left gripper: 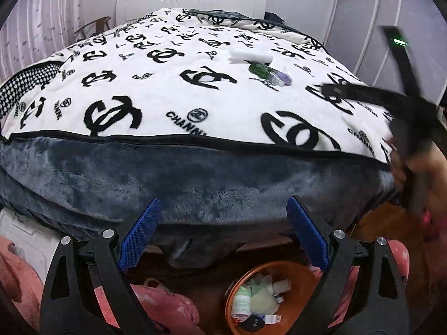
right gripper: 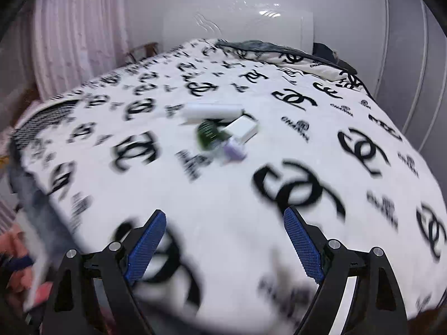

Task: Collect trash
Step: 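Move both grippers back up to the items on the bed, then grasp the white square lid with the right gripper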

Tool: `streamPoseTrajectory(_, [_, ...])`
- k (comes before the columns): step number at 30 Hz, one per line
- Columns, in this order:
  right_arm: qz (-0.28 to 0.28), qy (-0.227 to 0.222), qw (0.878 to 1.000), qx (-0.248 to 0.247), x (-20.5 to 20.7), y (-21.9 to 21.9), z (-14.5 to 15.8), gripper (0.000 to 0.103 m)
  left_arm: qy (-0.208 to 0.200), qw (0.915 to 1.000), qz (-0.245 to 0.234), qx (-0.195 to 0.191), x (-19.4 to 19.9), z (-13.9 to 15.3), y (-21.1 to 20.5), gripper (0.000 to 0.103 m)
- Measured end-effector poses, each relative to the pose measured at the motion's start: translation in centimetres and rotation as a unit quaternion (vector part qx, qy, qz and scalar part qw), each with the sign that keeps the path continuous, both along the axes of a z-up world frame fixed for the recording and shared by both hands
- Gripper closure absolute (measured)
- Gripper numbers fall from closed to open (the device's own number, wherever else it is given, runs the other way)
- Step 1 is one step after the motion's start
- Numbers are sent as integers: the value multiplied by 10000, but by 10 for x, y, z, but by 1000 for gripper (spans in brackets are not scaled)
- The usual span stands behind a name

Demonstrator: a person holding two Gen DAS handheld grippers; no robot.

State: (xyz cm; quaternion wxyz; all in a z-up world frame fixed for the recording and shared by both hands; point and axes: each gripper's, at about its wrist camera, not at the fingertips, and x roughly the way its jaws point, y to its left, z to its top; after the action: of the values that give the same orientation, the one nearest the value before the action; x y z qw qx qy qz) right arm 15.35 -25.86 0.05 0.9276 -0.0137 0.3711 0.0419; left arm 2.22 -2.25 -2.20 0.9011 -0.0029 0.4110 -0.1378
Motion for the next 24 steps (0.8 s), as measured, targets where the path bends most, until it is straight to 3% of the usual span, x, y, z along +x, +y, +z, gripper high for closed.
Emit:
streamPoseTrajectory(6, [-186, 446, 9952, 851, 87, -17, -20, 35, 204, 9997, -84, -117, 14, -8, 1, 14])
streamPoseTrajectory(11, [-455, 766, 9797, 1796, 127, -30, -33, 45, 334, 9993, -52, -183, 24, -14, 6, 14])
streamPoseTrajectory(18, [-502, 1133, 9609, 2475, 152, -35, -56, 61, 416, 9989, 3, -227, 37, -17, 10, 14])
streamPoseTrajectory(20, [-490, 1182, 9552, 2669, 154, -35, -60, 61, 461, 9986, -9, -252, 39, -18, 8, 14])
streamPoseTrajectory(22, [-402, 1194, 9554, 2672, 152, -34, -61, 62, 486, 9985, -13, -260, 41, -18, 6, 14])
streamPoseTrajectory(24, [-258, 1224, 9533, 2748, 146, -30, -60, 71, 477, 9986, -34, -236, 41, -18, 3, 14])
